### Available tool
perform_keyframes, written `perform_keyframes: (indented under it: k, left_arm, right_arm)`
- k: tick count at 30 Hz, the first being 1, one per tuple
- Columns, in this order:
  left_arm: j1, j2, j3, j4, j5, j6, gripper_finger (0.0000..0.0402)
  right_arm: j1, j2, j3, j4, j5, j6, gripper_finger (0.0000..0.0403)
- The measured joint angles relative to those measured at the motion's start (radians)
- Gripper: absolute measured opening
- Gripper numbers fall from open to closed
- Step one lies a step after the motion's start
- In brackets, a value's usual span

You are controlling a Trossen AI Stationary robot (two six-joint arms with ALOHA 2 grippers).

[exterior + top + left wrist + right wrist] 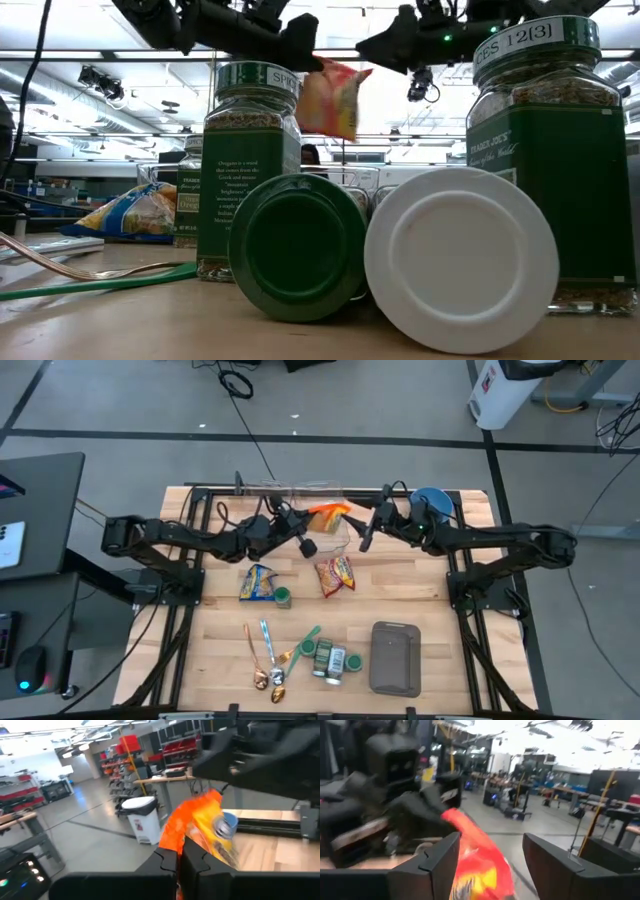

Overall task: Pick & Place Food Item
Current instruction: Put the orange noodle pack into the left transparent bin

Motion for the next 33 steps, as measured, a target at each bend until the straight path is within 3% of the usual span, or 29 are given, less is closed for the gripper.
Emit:
perform_keyframes:
  k: [8, 12, 23, 29, 33]
  left_arm:
    - [-0.018, -0.156, 0.0, -0.251, -0.109, 0.004, 0.0001]
    - [-0.039, -0.249, 0.0, -0.439, -0.214, -0.014, 0.0001]
    - [-0.051, -0.422, 0.0, -0.974, -0.331, -0.28, 0.0001]
    - [-0.018, -0.413, 0.0, -1.155, -0.32, -0.366, 0.0001]
    - [0.022, -0.395, 0.0, -1.242, -0.234, -0.419, 0.0001]
  right_arm:
    - [0.055, -0.062, 0.0, -0.138, -0.002, -0.005, 0.0231]
    - [0.07, -0.063, 0.0, -0.203, -0.001, -0.009, 0.0231]
    - [0.085, -0.062, -0.025, -0.242, -0.003, -0.008, 0.0231]
    - [0.084, -0.062, -0.06, -0.186, -0.006, -0.005, 0.0231]
    - [0.084, -0.062, -0.064, -0.178, -0.007, -0.005, 0.0231]
